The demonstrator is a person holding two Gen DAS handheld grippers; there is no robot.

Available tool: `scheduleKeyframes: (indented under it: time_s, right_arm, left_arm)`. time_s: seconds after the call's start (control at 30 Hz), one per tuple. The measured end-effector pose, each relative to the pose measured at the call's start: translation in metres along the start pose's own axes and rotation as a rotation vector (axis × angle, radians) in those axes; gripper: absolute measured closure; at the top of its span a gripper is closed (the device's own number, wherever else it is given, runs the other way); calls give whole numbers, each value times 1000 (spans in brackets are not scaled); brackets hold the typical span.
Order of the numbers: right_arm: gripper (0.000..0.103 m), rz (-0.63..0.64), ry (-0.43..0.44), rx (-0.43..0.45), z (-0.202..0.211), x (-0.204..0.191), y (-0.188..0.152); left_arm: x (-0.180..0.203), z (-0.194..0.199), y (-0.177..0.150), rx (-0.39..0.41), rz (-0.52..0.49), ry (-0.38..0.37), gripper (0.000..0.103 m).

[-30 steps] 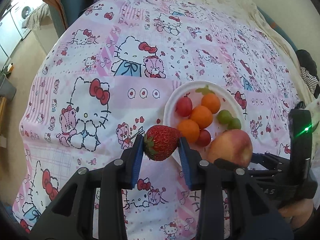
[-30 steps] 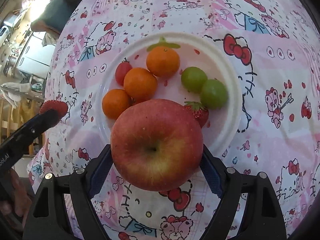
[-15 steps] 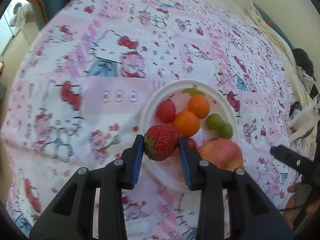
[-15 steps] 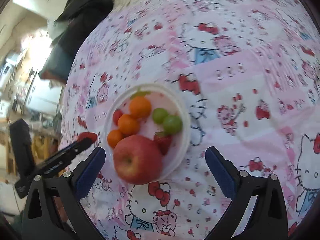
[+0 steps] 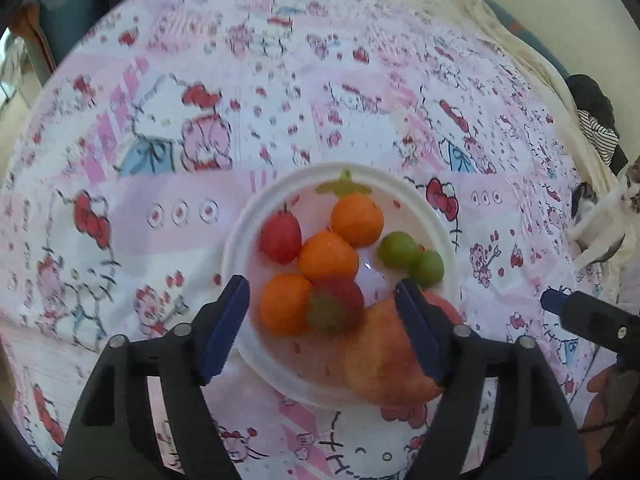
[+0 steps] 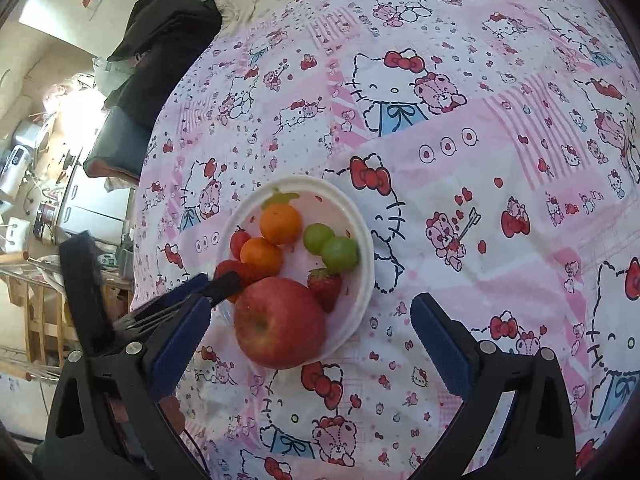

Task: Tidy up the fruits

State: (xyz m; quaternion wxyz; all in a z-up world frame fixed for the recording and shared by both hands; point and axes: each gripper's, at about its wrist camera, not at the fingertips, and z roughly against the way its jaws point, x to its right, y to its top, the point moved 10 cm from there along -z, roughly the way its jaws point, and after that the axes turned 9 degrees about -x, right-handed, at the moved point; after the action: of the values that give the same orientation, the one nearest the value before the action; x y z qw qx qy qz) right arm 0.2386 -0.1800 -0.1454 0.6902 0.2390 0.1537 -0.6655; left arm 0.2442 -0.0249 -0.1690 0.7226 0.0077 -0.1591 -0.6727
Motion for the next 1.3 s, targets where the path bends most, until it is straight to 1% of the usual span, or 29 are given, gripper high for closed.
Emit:
scheduleKeyframes:
  time_s: [0.1, 0.2, 0.27, 0.33, 0.43, 0.47, 0.5, 0.53, 0.57, 0.63, 0.77, 0.87, 0.93, 1.0, 1.1, 1.17, 1.2, 1.23, 1.3]
  right_arm:
    - [1, 16, -7, -3, -1, -3, -2]
    - [1, 47, -19, 24, 6, -10, -5]
    - [1, 81, -27, 51, 12, -17, -7]
    - [1, 117, -38, 82, 18, -23, -10]
    - [1, 153, -39, 94, 18, -26, -18]
    - [1, 163, -45, 102, 16, -25, -23]
    - [1, 168, -50, 106, 15, -24, -26]
    - [1, 171, -63, 109, 14, -21, -30]
    - [1, 172, -78, 114, 13, -20, -35]
    - [1, 175, -80, 124, 17, -21, -40]
    - [1, 202, -106, 189, 36, -31, -52]
    - [0, 196, -119, 219, 41, -32, -61]
    - [0, 201, -135, 229, 41, -32, -68]
    - [0, 212, -146, 233, 39, -33, -75]
    - [0, 221, -164, 271, 41, -32, -84]
    - [0, 213, -177, 332, 46, -28, -87]
    - [0, 191, -165, 364, 48, -25, -87]
    - [0, 172, -158, 378, 47, -22, -86]
    - [0, 175, -185, 388, 44, -20, -82]
  left_arm:
    - [-5, 8, 0, 12, 6, 13, 27]
    - [-16, 22, -2, 34, 15, 71, 27]
    - [-25, 33, -5, 64, 27, 99, 27]
    - [-34, 43, -9, 87, 40, 152, 27]
    - [-46, 64, -16, 140, 67, 161, 27]
    - [-50, 73, -20, 161, 80, 171, 25]
    - [-52, 78, -22, 174, 89, 177, 17]
    - [-53, 84, -25, 187, 98, 179, 11]
    - [-54, 93, -30, 210, 107, 172, 11]
    - [-53, 103, -39, 230, 100, 172, 10]
    - [-51, 120, -57, 266, 87, 169, 7]
    - [-49, 131, -69, 301, 82, 150, 1]
    - [-47, 134, -77, 320, 87, 108, 0]
    - [-46, 132, -85, 320, 97, 75, 0]
    - [-46, 127, -91, 320, 98, 90, 0]
    - [-46, 127, -91, 346, 94, 101, 0]
    - [-45, 127, -91, 357, 90, 98, 0]
    - [-44, 126, -89, 370, 84, 93, 0]
    - [-45, 127, -84, 395, 82, 111, 0]
